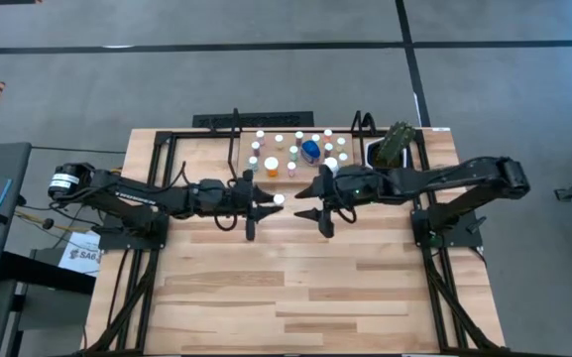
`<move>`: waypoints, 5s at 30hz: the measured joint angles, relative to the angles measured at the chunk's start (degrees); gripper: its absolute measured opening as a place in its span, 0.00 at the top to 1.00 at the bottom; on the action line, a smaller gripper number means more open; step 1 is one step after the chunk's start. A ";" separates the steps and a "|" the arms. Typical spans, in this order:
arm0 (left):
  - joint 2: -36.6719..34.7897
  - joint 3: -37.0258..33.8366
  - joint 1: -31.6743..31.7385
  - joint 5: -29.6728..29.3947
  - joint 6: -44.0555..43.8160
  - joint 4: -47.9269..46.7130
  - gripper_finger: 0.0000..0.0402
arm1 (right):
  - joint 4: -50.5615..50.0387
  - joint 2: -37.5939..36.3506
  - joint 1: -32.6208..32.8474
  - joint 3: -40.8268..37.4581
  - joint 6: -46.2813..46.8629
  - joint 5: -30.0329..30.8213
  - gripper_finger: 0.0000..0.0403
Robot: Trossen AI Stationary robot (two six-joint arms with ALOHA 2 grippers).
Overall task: Pick and place medicine bottles onto shelf by color
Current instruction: Put the yellow pill bottle on the shelf
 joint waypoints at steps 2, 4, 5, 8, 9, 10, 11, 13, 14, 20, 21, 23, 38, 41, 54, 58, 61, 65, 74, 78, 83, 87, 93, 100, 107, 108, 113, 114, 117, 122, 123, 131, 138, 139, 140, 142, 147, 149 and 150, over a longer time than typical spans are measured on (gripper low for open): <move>0.28 0.00 -0.43 1.72 -1.49 -2.87 0.79 | -2.16 -0.09 0.94 1.42 0.19 0.00 0.36; 0.61 0.00 -1.27 2.88 -1.83 -4.12 0.79 | -2.90 0.51 1.92 1.93 -0.10 0.00 0.36; 0.80 0.00 -1.66 3.91 -1.55 -4.03 0.79 | -2.87 0.94 2.39 2.03 -0.96 -0.05 0.36; 0.86 0.00 -2.07 10.78 -0.64 -4.52 0.79 | -2.87 2.59 3.67 2.03 -6.40 -1.07 0.36; 0.86 0.00 -2.06 13.52 -0.67 -4.70 0.79 | -2.93 3.01 4.03 2.01 -8.81 -1.13 0.35; 0.86 0.00 -2.03 16.17 -0.86 -5.11 0.79 | -2.72 3.49 4.46 2.02 -11.30 -1.19 0.35; 0.86 0.00 -1.97 18.49 -1.21 -5.49 0.79 | -2.68 3.98 4.87 2.16 -13.78 -1.20 0.35; 0.86 0.00 -1.81 22.70 -2.13 -5.58 0.79 | -2.84 5.15 5.63 2.76 -18.80 -1.20 0.35; 0.86 0.00 -1.81 24.51 -2.74 -5.56 0.79 | -2.92 5.72 6.08 3.27 -21.14 -1.20 0.35; 0.99 0.00 -1.81 26.23 -6.12 -6.14 0.79 | -2.79 11.75 7.65 9.82 -27.84 -1.33 0.35; 0.99 0.00 -1.81 26.23 -6.62 -6.23 0.79 | -4.22 12.66 7.65 10.97 -27.86 -1.33 0.35; 0.99 0.00 -1.81 26.26 -7.06 -6.34 0.79 | -5.43 14.89 7.58 14.13 -27.97 -1.33 0.35; 1.02 0.00 -2.11 27.73 -8.45 -7.69 0.79 | -10.22 20.38 8.46 21.51 -32.38 -1.60 0.36; 1.02 0.00 -2.14 27.96 -8.42 -7.41 0.79 | -9.88 20.36 8.66 21.50 -32.61 -1.63 0.39; 1.02 0.00 -2.11 30.10 -8.21 -7.30 0.79 | -9.61 20.36 8.55 21.46 -32.41 -6.91 0.62; 1.02 0.00 -2.11 30.12 -8.20 -7.34 0.79 | -9.66 20.36 8.55 21.46 -32.41 -7.09 0.67; 1.02 0.00 -2.11 30.08 -8.20 -7.34 0.79 | -9.66 20.36 8.55 21.46 -31.92 -7.15 0.69; 1.02 0.00 -2.11 30.06 -8.20 -6.85 0.79 | -9.66 20.32 8.57 21.46 -31.51 -7.21 0.69; 1.02 0.00 -2.16 26.93 -10.76 -6.78 0.79 | -11.06 20.17 7.43 21.46 -29.19 -7.73 0.69; 1.04 0.00 -2.09 25.50 -10.95 -6.84 0.76 | -12.57 20.14 6.49 21.49 -27.61 -7.80 0.69; 0.99 0.01 -2.02 21.51 -9.79 -5.80 0.60 | -16.47 19.00 5.57 21.42 -27.23 -7.69 0.69; 0.91 0.12 -2.03 18.71 -8.33 -5.79 0.47 | -19.58 16.82 4.61 21.32 -26.43 -7.71 0.69; 0.93 0.11 -1.21 15.95 -8.34 -7.39 0.36 | -29.59 14.58 1.07 21.42 -24.10 -4.50 0.69; 0.93 0.09 0.89 12.85 -16.40 -14.33 0.35 | -36.89 15.70 -7.10 20.71 -18.14 0.31 0.69; 0.93 0.07 0.26 11.40 -18.72 -17.95 0.34 | -36.50 17.10 -16.39 19.38 -9.76 1.99 0.68; 0.93 0.07 0.15 11.41 -18.76 -17.85 0.34 | -36.72 17.74 -17.47 19.30 -8.48 1.99 0.68; 0.93 0.07 -0.17 11.32 -18.81 -17.78 0.34 | -35.46 21.27 -21.15 19.39 -5.90 2.02 0.68; 0.93 0.07 -0.19 11.30 -18.82 -17.77 0.34 | -35.32 22.31 -21.53 19.39 -5.90 2.31 0.68; 0.93 0.07 -0.17 10.95 -18.82 -17.77 0.34 | -35.03 24.46 -22.07 19.37 -5.85 4.95 0.68; 0.93 0.07 -0.17 10.75 -18.84 -17.78 0.34 | -34.93 26.22 -22.64 19.34 -5.92 8.97 0.68; 0.93 0.07 -0.17 10.62 -18.84 -17.78 0.34 | -34.71 26.13 -22.64 19.34 -5.90 9.23 0.68; 0.93 0.07 -0.17 10.10 -18.84 -17.79 0.35 | -33.83 26.01 -22.13 19.43 -5.97 9.25 0.68; 0.95 0.04 -0.17 10.12 -18.82 -17.99 0.35 | -32.14 27.49 -20.96 19.49 -6.28 9.26 0.68; 0.95 0.04 -0.17 10.12 -18.83 -17.97 0.35 | -31.66 27.63 -20.76 19.54 -6.29 9.38 0.68; 0.95 0.04 -0.17 10.12 -18.84 -18.02 0.35 | -31.77 27.66 -20.74 19.54 -6.45 9.38 0.68; 0.95 0.04 -0.17 10.12 -18.82 -18.18 0.35 | -31.88 27.66 -20.74 19.54 -6.44 9.38 0.68; 0.95 0.04 -0.17 10.12 -18.82 -18.32 0.35 | -31.78 27.66 -20.74 19.53 -6.44 9.34 0.67; 0.95 0.04 -0.17 10.12 -18.82 -18.33 0.35 | -31.75 27.66 -20.74 19.52 -6.44 9.33 0.65; 0.95 0.04 -0.17 10.13 -18.83 -18.33 0.35 | -31.76 27.66 -20.74 19.52 -6.44 9.31 0.64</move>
